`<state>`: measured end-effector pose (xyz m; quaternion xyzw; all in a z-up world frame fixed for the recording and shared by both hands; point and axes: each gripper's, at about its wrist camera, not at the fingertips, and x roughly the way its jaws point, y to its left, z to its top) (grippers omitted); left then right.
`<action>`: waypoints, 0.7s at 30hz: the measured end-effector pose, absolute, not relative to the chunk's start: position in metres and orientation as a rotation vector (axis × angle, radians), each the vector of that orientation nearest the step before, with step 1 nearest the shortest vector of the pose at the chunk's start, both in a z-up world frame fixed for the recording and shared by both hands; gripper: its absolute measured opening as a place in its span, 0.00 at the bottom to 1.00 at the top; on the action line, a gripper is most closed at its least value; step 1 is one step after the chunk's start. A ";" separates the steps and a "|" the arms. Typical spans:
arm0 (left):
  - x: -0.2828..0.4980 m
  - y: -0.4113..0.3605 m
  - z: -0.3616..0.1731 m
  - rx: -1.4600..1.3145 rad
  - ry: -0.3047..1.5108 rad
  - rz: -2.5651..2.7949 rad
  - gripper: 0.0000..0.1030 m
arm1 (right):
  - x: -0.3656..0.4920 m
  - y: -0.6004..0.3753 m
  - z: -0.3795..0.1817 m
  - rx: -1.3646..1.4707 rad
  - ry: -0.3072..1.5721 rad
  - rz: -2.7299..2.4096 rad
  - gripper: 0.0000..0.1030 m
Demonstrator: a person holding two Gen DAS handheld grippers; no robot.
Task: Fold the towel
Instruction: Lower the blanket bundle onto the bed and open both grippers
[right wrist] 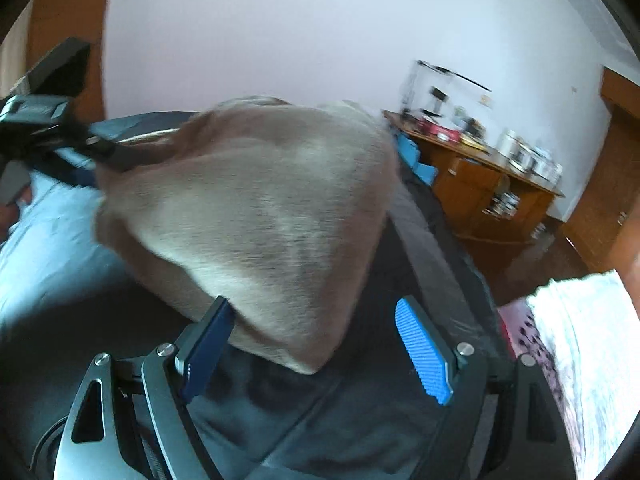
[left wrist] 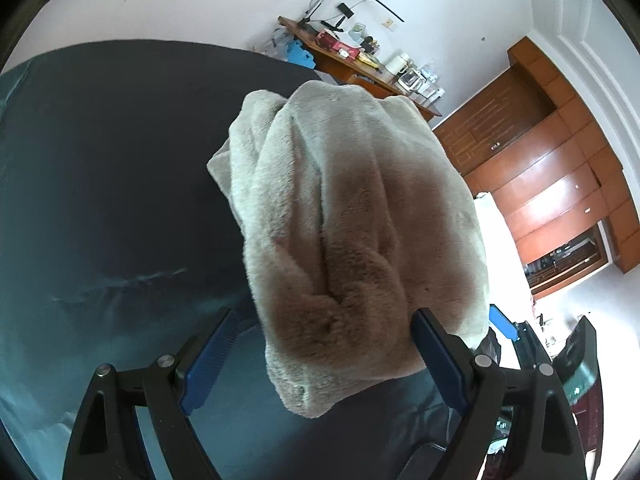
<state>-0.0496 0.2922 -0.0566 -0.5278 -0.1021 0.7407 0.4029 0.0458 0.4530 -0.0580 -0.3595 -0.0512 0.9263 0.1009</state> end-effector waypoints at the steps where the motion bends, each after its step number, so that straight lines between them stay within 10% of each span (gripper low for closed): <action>1: -0.048 0.292 -0.058 -1.337 -0.254 1.867 0.88 | 0.046 0.458 -0.060 -1.073 -0.125 2.722 0.83; 8: -0.037 0.297 -0.066 -1.334 -0.161 1.889 0.88 | 0.047 0.494 -0.073 -1.157 0.157 2.647 0.83; 21: -0.028 0.258 -0.045 -1.282 -0.255 1.966 0.88 | 0.071 0.453 -0.027 -0.904 0.067 2.822 0.83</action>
